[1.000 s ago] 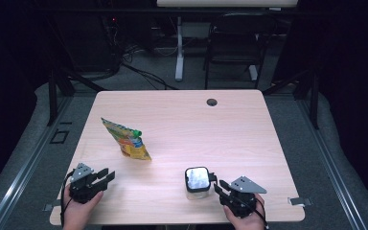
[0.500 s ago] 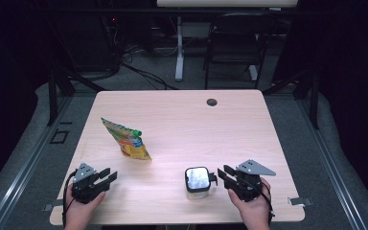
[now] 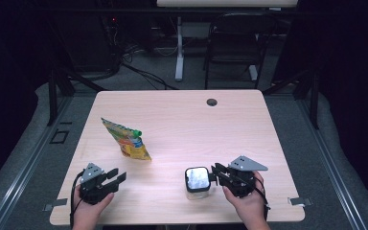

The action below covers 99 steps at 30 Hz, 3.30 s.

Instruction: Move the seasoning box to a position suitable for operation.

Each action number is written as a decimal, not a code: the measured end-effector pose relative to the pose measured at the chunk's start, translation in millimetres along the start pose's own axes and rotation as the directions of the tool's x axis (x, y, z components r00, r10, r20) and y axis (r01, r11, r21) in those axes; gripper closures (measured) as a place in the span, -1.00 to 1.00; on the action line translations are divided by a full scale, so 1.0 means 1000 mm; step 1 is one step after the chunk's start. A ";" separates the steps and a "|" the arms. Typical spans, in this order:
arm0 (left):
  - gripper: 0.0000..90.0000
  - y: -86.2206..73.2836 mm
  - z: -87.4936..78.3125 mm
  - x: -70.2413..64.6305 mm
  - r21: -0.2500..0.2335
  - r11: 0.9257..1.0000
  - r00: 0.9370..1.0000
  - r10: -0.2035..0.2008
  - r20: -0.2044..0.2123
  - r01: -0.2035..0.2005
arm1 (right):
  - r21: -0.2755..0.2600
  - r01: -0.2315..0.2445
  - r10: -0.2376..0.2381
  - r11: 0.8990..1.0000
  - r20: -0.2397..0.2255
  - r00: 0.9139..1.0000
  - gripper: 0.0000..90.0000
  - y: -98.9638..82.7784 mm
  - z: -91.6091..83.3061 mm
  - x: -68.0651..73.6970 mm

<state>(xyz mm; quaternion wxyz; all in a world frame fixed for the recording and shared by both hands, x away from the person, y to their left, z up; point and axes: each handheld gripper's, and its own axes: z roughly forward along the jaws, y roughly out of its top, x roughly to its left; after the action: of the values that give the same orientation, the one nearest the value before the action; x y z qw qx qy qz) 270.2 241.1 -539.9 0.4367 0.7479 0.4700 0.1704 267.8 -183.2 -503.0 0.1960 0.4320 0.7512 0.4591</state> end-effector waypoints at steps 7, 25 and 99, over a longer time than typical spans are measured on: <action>0.49 0.016 0.011 -0.030 0.014 0.999 0.998 0.030 0.050 -0.031 | -0.030 0.000 0.000 1.000 -0.002 1.000 0.87 0.000 -0.006 0.000; 0.66 0.033 0.041 -0.086 0.024 0.994 0.984 0.102 0.147 -0.106 | 0.043 0.001 0.000 0.999 -0.015 1.000 0.89 -0.008 -0.002 0.001; 1.00 0.030 0.067 -0.144 0.071 0.972 0.928 0.190 0.322 -0.224 | 0.008 -0.036 0.036 0.999 -0.012 0.999 0.93 -0.016 0.001 0.005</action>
<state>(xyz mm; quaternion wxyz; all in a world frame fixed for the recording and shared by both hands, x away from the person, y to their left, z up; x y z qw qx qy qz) 259.3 79.6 -531.2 0.4448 0.8330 0.3217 0.0697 258.8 -181.8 -516.9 0.1814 0.4433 0.7463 0.4622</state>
